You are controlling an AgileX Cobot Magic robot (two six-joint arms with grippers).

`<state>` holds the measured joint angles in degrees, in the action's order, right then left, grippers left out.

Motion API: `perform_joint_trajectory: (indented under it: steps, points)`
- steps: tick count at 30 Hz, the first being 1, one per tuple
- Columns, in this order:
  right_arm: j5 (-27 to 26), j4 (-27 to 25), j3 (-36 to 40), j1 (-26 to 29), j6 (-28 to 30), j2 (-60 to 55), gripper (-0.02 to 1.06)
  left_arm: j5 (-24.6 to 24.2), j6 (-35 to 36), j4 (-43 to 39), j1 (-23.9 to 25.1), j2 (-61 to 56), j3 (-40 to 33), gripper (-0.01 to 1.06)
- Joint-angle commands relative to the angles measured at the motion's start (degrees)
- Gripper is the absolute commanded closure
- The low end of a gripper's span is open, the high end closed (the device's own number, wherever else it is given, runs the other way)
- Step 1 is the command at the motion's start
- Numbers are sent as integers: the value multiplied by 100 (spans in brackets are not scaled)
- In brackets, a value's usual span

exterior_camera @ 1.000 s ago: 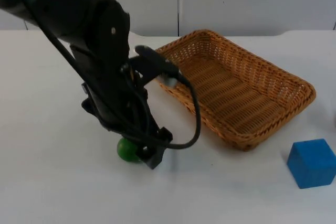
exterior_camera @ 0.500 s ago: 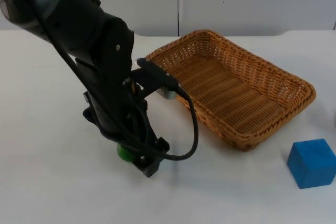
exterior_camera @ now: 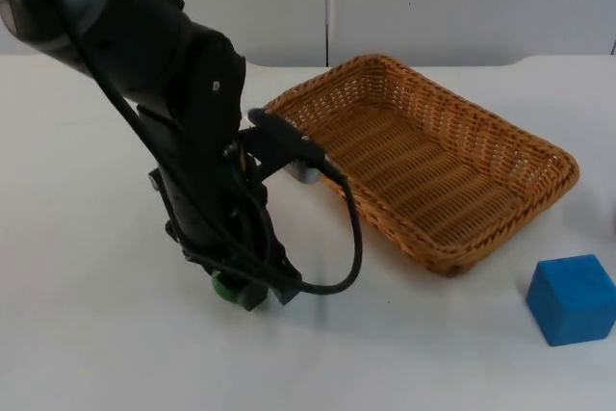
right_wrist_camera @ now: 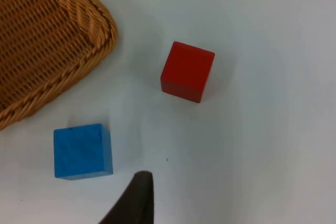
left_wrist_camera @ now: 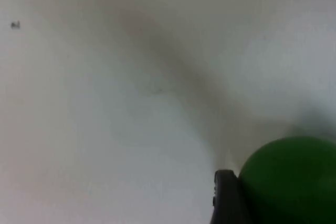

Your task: Place all geometric objects except the red cube into the basket.

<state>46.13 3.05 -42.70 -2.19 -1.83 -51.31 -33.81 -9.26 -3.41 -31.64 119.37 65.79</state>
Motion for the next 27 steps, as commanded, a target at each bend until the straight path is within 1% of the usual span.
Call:
perform_joint_trajectory:
  steps: [1,5,7,11,13,17,18,22,23,27]
  points:
    - [-52,42,-45,30,27,1,-1,-158,114,-29,-29,-146,18,105]
    - [-52,42,-45,30,27,1,-1,-471,269,96,-29,-865,18,105]
    - [-52,42,-45,30,27,1,-1,-471,269,240,-29,-1091,18,105]
    - [-41,40,-45,30,27,1,-1,-295,210,433,-29,-1707,74,105]
    - [-41,40,-45,30,27,1,-1,-295,210,446,-29,-1735,131,105]
    - [-41,25,-45,30,27,1,-1,-339,210,469,-29,-1618,607,105]
    - [-41,25,-45,30,27,1,-1,-339,210,469,-29,-1618,607,105]
    - [-41,3,-45,30,27,1,-1,-354,195,469,-29,-1037,1558,105]
    - [-41,3,-45,30,27,1,-1,-354,195,469,-29,-1037,1558,105]
    - [-41,3,-45,30,27,1,-1,-562,195,481,-29,-136,2673,105]
